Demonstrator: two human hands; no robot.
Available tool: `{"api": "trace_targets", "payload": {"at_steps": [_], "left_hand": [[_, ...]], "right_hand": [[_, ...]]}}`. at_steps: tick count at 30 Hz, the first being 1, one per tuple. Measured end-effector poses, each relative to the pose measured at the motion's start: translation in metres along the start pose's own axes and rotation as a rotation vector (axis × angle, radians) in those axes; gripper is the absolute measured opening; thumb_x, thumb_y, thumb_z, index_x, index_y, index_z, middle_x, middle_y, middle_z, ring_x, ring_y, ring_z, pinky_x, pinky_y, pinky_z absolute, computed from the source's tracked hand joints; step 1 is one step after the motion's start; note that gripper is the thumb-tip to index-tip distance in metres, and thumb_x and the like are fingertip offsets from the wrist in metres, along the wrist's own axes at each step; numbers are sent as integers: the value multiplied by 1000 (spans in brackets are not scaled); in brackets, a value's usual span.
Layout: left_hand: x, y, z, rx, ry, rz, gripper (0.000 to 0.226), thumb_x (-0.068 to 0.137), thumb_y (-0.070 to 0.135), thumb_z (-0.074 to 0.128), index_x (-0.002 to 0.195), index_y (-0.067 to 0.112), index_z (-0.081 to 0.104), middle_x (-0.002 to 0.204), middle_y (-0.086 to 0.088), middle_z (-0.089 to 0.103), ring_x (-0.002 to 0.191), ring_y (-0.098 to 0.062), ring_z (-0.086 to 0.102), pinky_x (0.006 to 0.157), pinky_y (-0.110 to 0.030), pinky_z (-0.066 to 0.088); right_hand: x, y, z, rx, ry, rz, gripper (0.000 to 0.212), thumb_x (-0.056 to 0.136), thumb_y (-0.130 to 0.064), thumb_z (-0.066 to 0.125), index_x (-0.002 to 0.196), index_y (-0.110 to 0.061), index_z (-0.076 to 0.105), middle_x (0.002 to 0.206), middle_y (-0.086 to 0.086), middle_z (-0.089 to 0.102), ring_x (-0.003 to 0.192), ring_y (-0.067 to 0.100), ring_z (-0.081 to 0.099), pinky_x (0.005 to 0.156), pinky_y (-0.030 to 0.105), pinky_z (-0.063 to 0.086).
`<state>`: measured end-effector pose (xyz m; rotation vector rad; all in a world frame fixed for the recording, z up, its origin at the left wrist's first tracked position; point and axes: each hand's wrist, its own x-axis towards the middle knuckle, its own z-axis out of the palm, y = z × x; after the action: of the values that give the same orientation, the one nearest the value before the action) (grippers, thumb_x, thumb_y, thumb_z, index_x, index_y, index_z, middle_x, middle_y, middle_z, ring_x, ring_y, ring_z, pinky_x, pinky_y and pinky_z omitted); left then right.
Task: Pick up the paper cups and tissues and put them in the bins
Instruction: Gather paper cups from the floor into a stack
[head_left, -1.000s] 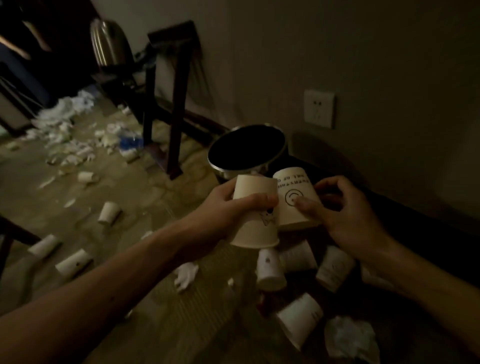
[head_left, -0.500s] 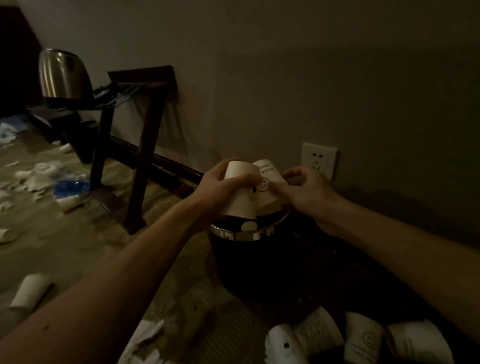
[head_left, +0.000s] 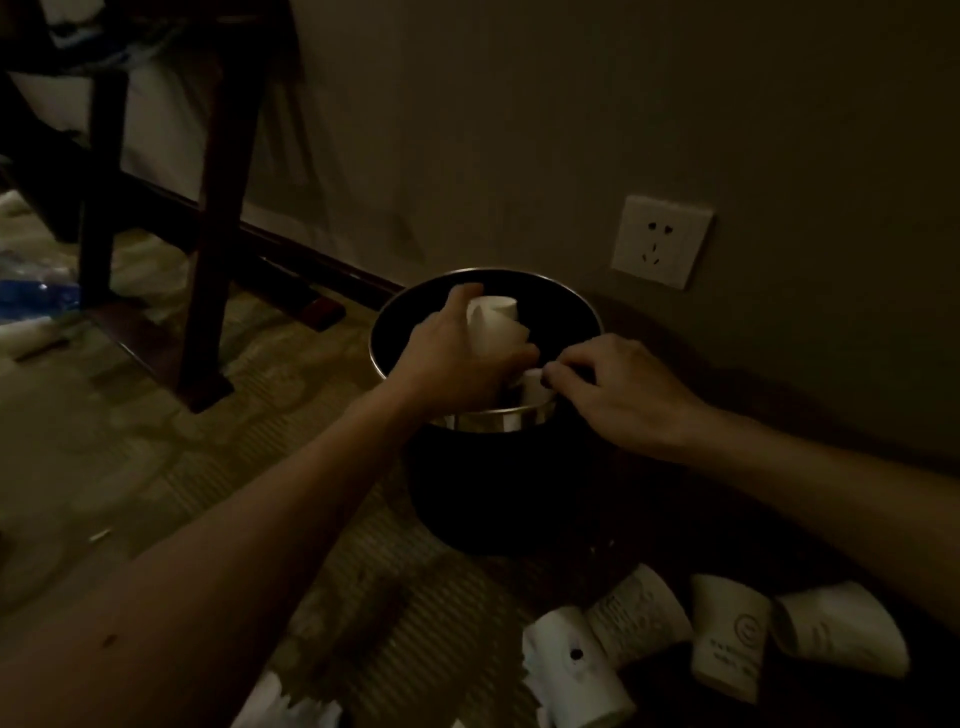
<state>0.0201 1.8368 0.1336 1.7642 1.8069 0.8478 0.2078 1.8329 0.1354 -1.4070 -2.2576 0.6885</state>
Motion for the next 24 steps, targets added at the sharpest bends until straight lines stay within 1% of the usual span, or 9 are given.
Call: {"api": "trace_targets", "payload": {"at_steps": [3, 6, 9, 11, 14, 16, 19, 21, 24], "left_hand": [[-10, -6, -1, 67, 60, 45, 79, 82, 54, 71, 147, 26, 37, 134, -1, 58, 106, -5, 54, 59, -5, 34], [-31, -2, -1, -38, 163, 57, 53, 87, 39, 72, 133, 22, 54, 112, 12, 65, 85, 10, 55, 54, 0, 40], [-76, 8, 13, -2, 324, 223, 23, 89, 34, 70, 107, 23, 62, 87, 18, 59, 78, 12, 56, 63, -3, 43], [-117, 18, 31, 11, 347, 339, 13, 90, 30, 67, 94, 19, 61, 80, 13, 58, 73, 3, 58, 63, -11, 46], [-170, 28, 64, 45, 212, 357, 17, 91, 29, 62, 89, 13, 62, 79, 2, 59, 69, -9, 56, 61, -25, 48], [-201, 34, 91, -36, 22, 237, 18, 88, 34, 59, 90, 16, 63, 76, 7, 59, 67, -8, 59, 56, -19, 50], [-232, 30, 135, -88, -230, 41, 11, 87, 38, 60, 93, 29, 62, 79, 11, 62, 68, 2, 64, 53, -13, 51], [-241, 21, 161, -33, -306, -3, 12, 90, 38, 63, 100, 33, 61, 89, 15, 64, 76, 4, 64, 59, -15, 54], [-248, 11, 195, 42, -320, -32, 29, 90, 39, 65, 116, 27, 61, 109, 11, 62, 93, -1, 61, 78, -25, 56]], "right_hand": [[-16, 2, -8, -6, 79, -64, 27, 99, -30, 53, 90, -14, 72, 88, -6, 66, 78, 9, 58, 68, 31, 43], [-43, 2, -19, -24, 189, -127, 18, 95, -28, 60, 105, -18, 71, 101, -9, 62, 95, 4, 53, 81, 22, 39], [-81, 10, -26, 49, 119, -127, 15, 93, -29, 61, 103, -21, 69, 97, -13, 67, 90, -1, 60, 74, 13, 47], [-114, 21, -22, 73, -6, -107, 11, 93, -27, 62, 100, -22, 68, 93, -17, 66, 90, -6, 60, 72, 6, 45], [-164, 49, -6, 71, -139, -53, 18, 91, -28, 64, 107, -20, 66, 100, -10, 66, 92, 0, 60, 76, 17, 50], [-198, 72, 6, 84, -228, -21, 21, 91, -27, 64, 109, -17, 64, 101, -4, 65, 89, 4, 60, 73, 24, 52], [-242, 114, 28, 11, -328, 17, 21, 91, -30, 65, 110, -22, 63, 102, -13, 58, 96, 2, 55, 75, 18, 44], [-262, 141, 42, -86, -389, 53, 24, 93, -37, 61, 114, -25, 61, 107, -12, 54, 103, 7, 50, 80, 21, 41], [-283, 173, 61, -150, -423, 159, 39, 93, -48, 57, 128, -31, 54, 124, -9, 46, 112, 9, 39, 89, 27, 37]]}}
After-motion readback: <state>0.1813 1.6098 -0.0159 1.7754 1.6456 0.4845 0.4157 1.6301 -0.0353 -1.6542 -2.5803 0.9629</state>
